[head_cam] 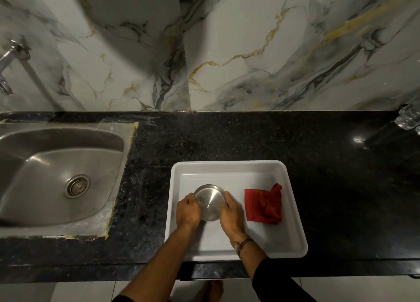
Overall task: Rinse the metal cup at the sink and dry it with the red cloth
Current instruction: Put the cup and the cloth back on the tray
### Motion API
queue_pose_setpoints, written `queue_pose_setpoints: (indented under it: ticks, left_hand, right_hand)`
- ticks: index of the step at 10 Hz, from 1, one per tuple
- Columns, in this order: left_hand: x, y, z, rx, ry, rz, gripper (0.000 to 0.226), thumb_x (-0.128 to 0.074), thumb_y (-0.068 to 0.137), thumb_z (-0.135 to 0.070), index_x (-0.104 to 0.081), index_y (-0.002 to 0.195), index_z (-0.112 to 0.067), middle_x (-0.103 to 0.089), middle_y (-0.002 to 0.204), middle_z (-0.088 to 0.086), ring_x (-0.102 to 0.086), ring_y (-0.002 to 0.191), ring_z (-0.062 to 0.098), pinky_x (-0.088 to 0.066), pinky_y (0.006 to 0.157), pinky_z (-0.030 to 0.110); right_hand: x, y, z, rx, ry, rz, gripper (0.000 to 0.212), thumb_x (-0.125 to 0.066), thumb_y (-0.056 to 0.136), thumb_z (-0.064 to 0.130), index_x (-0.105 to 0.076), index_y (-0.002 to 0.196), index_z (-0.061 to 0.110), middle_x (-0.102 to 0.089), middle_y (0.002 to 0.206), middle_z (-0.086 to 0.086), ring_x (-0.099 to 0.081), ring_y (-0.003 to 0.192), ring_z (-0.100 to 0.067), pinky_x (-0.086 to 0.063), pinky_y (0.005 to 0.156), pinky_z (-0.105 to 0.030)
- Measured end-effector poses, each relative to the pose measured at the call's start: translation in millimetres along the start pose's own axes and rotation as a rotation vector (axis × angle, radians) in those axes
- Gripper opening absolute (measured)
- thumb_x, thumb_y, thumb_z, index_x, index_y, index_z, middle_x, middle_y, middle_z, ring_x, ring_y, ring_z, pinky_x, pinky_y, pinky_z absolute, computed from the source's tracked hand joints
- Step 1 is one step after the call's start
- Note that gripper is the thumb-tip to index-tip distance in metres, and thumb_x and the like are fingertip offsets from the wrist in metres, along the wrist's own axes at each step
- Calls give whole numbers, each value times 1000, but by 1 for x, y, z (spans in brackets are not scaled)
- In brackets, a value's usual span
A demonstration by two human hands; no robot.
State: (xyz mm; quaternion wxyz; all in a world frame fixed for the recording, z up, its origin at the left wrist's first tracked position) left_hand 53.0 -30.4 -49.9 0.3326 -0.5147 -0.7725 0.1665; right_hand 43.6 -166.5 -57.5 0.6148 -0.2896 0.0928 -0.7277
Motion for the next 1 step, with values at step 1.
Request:
queue_pose_setpoints:
  ticks: [1]
  left_hand:
    - [-2, -3, -2, -20, 30, -6, 40, -41, 106, -23, -76, 111, -6, -77, 110, 18, -70, 103, 37, -58, 95, 50]
  right_hand:
    - [0, 2, -1, 16, -116, -49, 47, -49, 101, 6, -64, 146, 12, -62, 149, -12, -57, 138, -32, -47, 119, -47]
Point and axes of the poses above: each hand's wrist, its own y-axis towards the middle knuckle, its own x-axis out of the back of the hand, z = x × y, the point moved 2 cm from there along y, towards the middle knuckle
